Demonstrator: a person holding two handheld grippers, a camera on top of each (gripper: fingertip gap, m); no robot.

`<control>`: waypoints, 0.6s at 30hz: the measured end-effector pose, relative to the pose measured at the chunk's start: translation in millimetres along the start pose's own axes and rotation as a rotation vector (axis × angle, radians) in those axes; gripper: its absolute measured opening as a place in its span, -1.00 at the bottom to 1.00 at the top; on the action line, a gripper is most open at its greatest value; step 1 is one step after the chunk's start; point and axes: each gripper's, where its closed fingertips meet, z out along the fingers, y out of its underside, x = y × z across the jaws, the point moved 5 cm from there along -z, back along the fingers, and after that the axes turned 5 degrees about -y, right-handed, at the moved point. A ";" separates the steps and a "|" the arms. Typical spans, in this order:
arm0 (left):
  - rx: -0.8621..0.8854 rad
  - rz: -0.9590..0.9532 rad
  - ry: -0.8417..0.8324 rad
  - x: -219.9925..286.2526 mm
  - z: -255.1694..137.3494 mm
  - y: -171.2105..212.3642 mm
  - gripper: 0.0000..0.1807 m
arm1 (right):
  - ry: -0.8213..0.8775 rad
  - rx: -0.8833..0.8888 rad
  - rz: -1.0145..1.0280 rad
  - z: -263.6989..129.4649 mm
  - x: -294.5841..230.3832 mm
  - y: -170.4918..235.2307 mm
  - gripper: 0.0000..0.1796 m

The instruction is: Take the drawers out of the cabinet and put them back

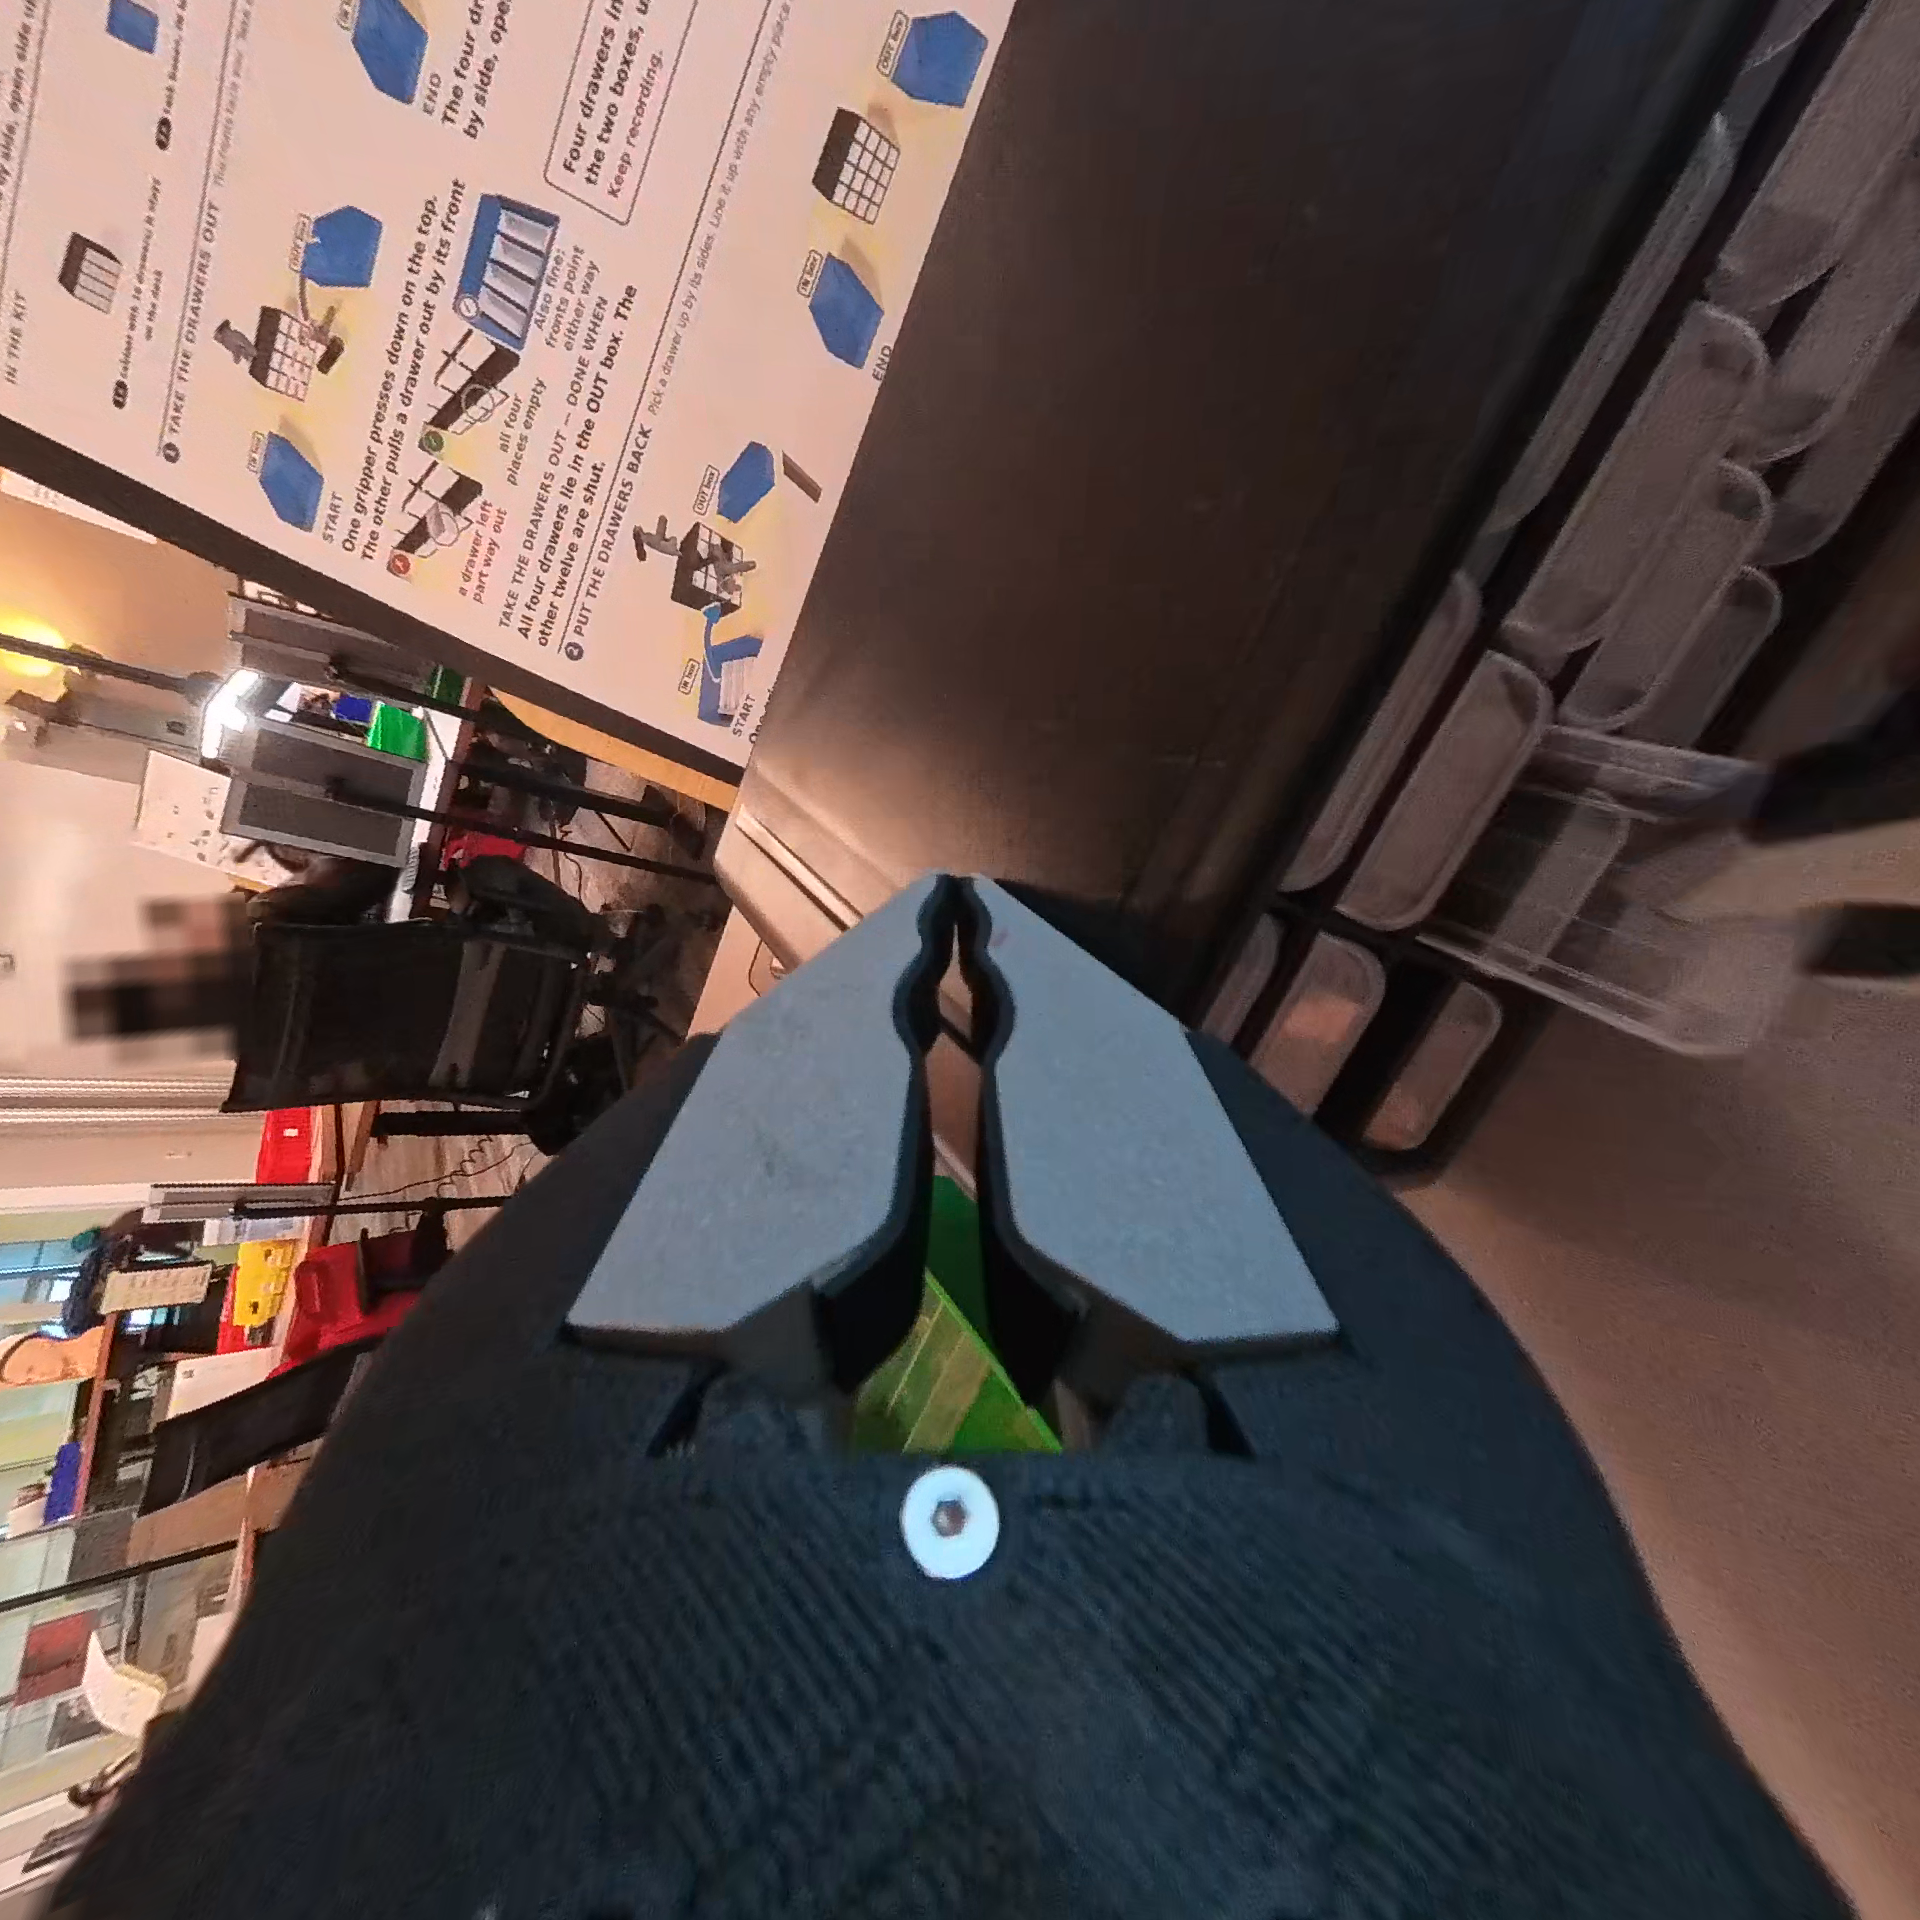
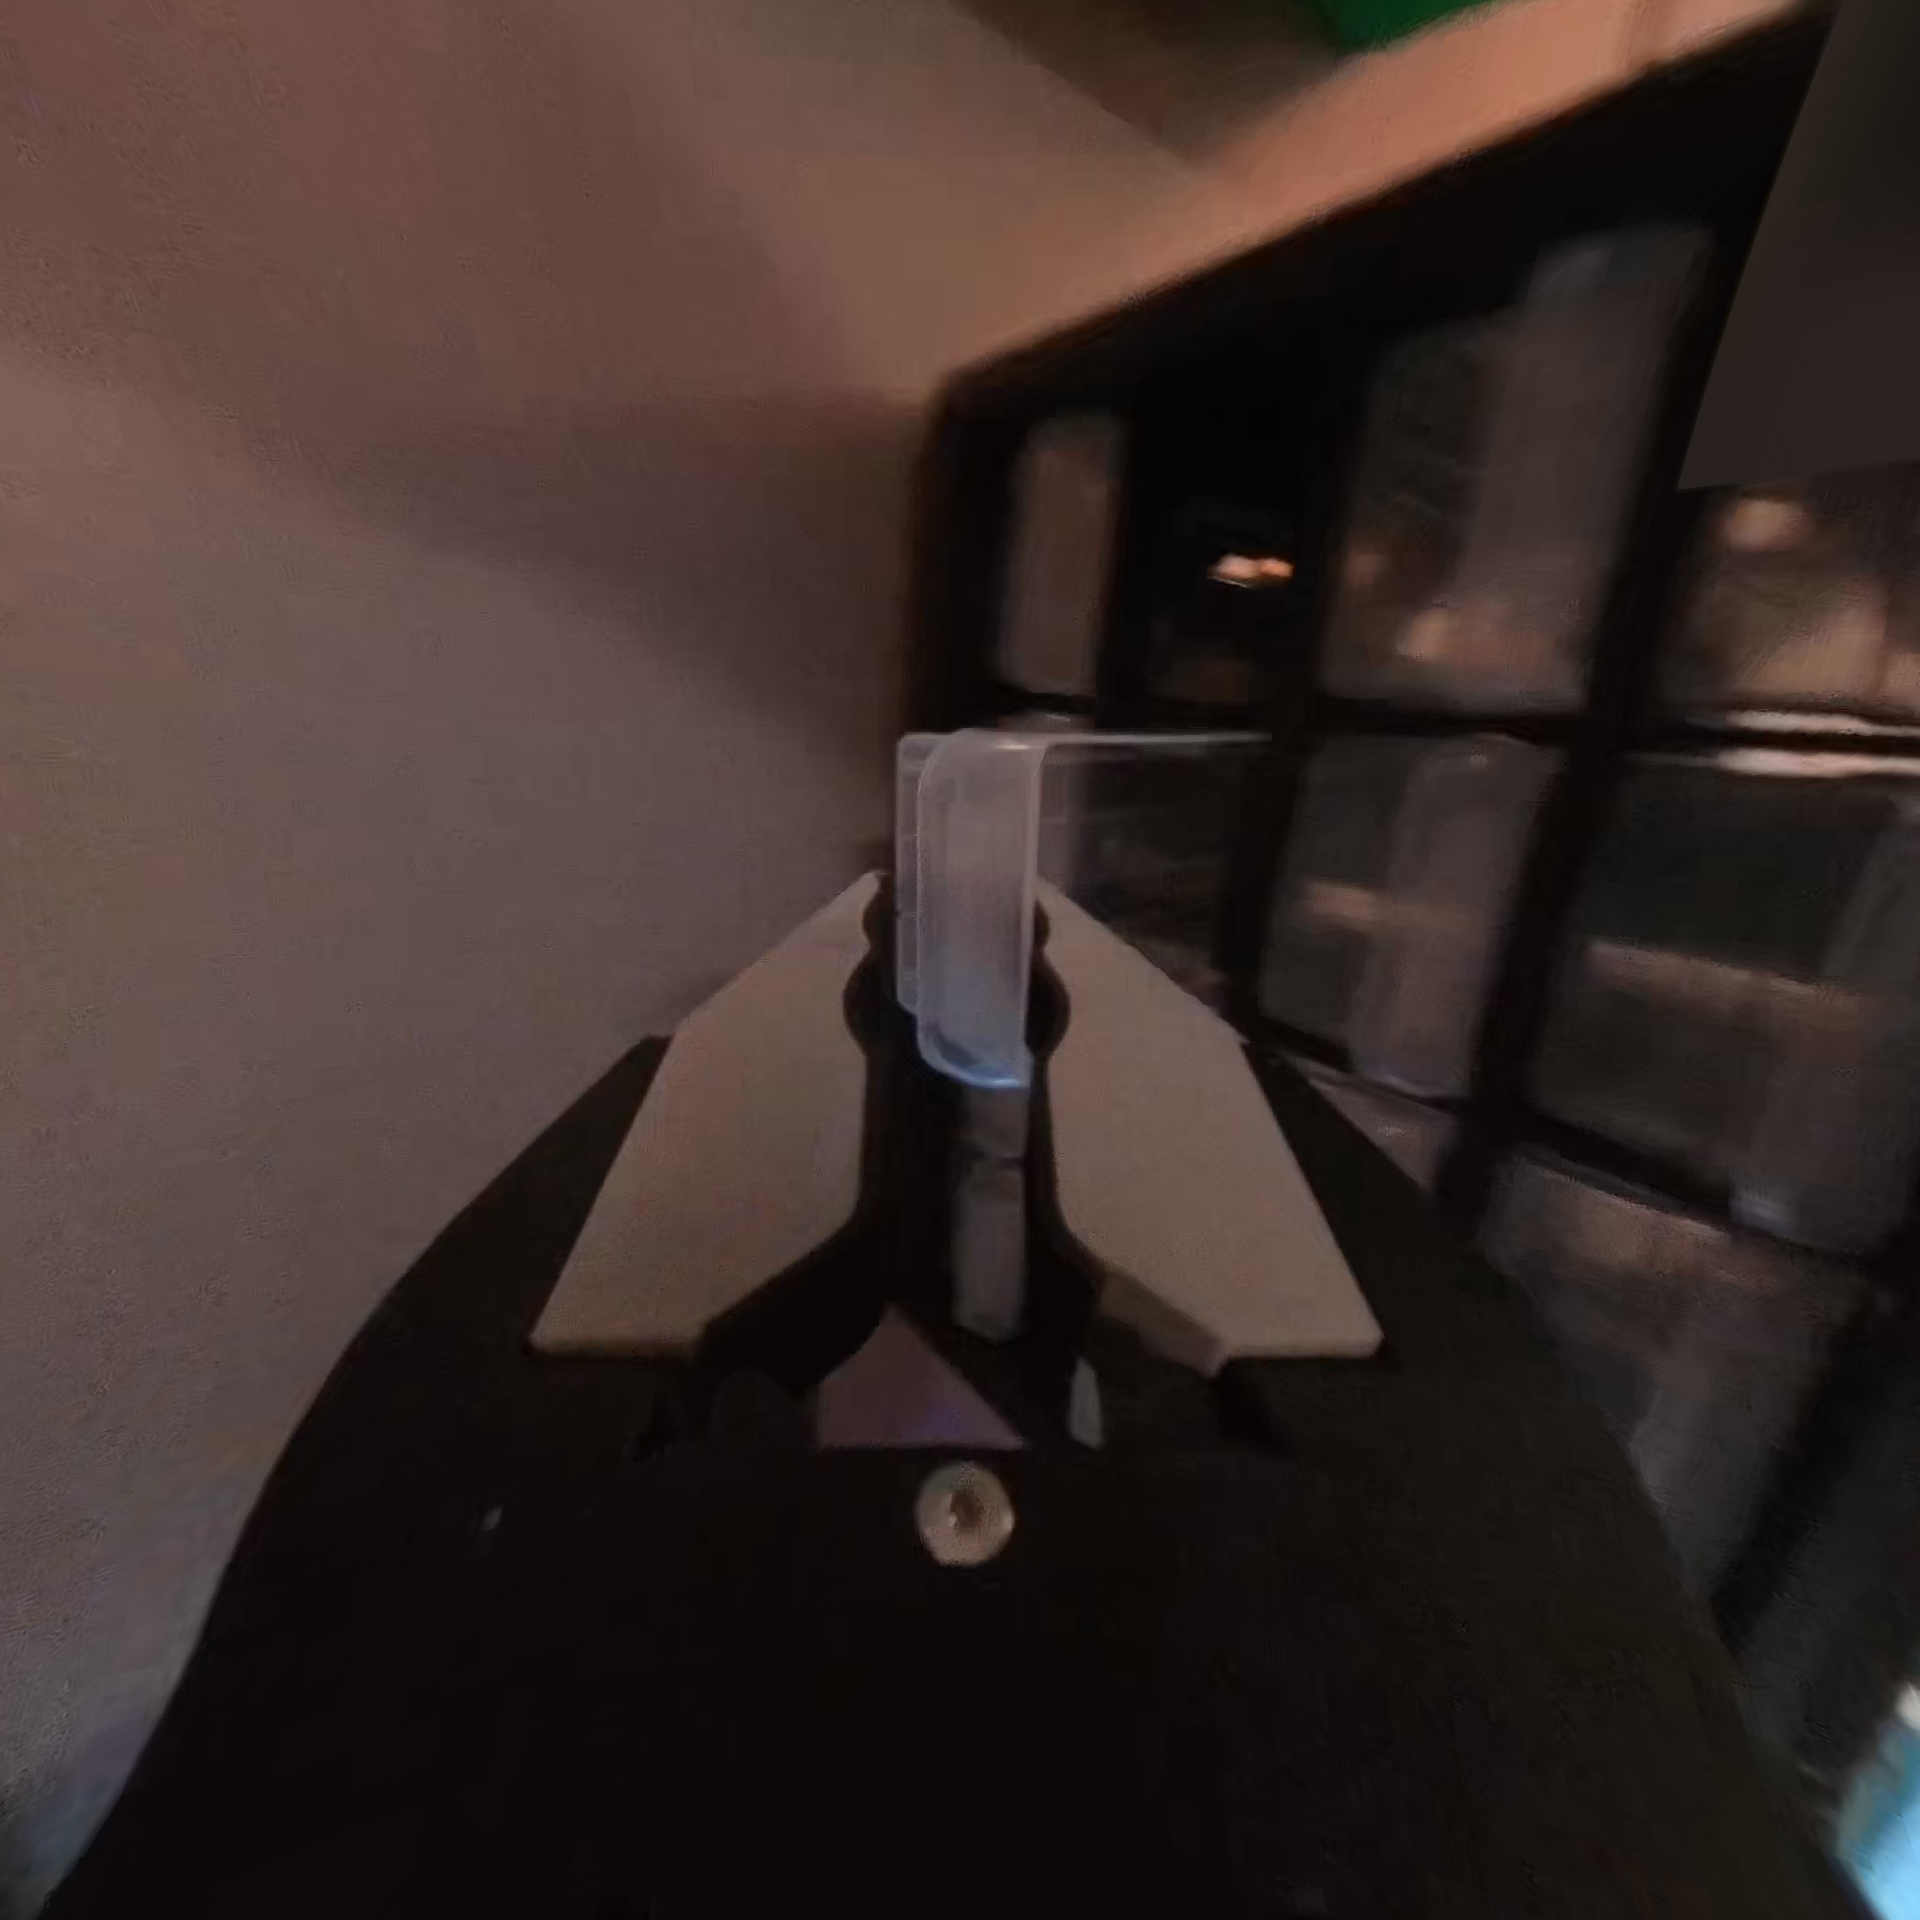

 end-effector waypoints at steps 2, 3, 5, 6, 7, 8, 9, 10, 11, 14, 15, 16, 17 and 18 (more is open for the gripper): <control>0.004 -0.012 -0.007 0.3 -0.2 0.3 -1.00 | 0.095 -0.023 0.030 11.3 8.7 7.9 -0.73; 0.006 -0.012 -0.014 0.6 -0.3 0.3 -1.00 | 0.098 -0.017 0.055 13.3 9.2 10.7 -0.68; 0.008 -0.015 -0.025 1.1 -0.4 0.2 -1.00 | 0.097 0.067 0.093 5.9 8.1 9.1 -0.49; 0.009 -0.021 -0.026 1.0 -0.3 0.2 -1.00 | 0.097 0.134 0.107 -3.0 7.0 6.0 -0.42; 0.010 -0.029 -0.022 0.9 -0.3 0.3 -1.00 | 0.096 0.211 0.118 -13.6 5.3 2.5 -0.32; 0.010 -0.035 -0.019 0.8 -0.3 0.3 -1.00 | 0.099 0.289 0.126 -25.1 3.8 -0.4 -0.24; 0.010 -0.034 -0.020 0.8 -0.4 0.3 -1.00 | 0.090 0.364 0.131 -36.3 1.3 -2.8 -0.22; 0.010 -0.031 -0.021 0.9 -0.5 0.2 -1.00 | 0.057 0.438 0.132 -46.6 -3.2 -5.4 -0.25; 0.009 -0.026 -0.025 1.1 -0.6 0.1 -1.00 | 0.003 0.513 0.126 -55.9 -9.6 -8.5 -0.34; 0.007 -0.031 -0.030 1.4 -0.9 0.0 -1.00 | -0.203 0.704 0.068 -76.9 -33.7 -18.5 -0.69; 0.007 -0.034 -0.030 1.3 -0.9 0.0 -1.00 | -0.267 0.740 0.046 -80.7 -41.3 -20.8 -0.78; 0.006 -0.033 -0.032 1.4 -1.0 -0.1 -1.00 | -0.318 0.760 0.027 -82.3 -47.2 -22.1 -0.87; 0.005 -0.031 -0.034 1.6 -1.1 -0.2 -1.00 | -0.346 0.764 0.019 -81.1 -50.0 -22.6 -0.88; 0.004 -0.033 -0.034 1.6 -1.1 -0.1 -1.00 | -0.357 0.751 0.024 -76.3 -49.4 -22.3 -0.92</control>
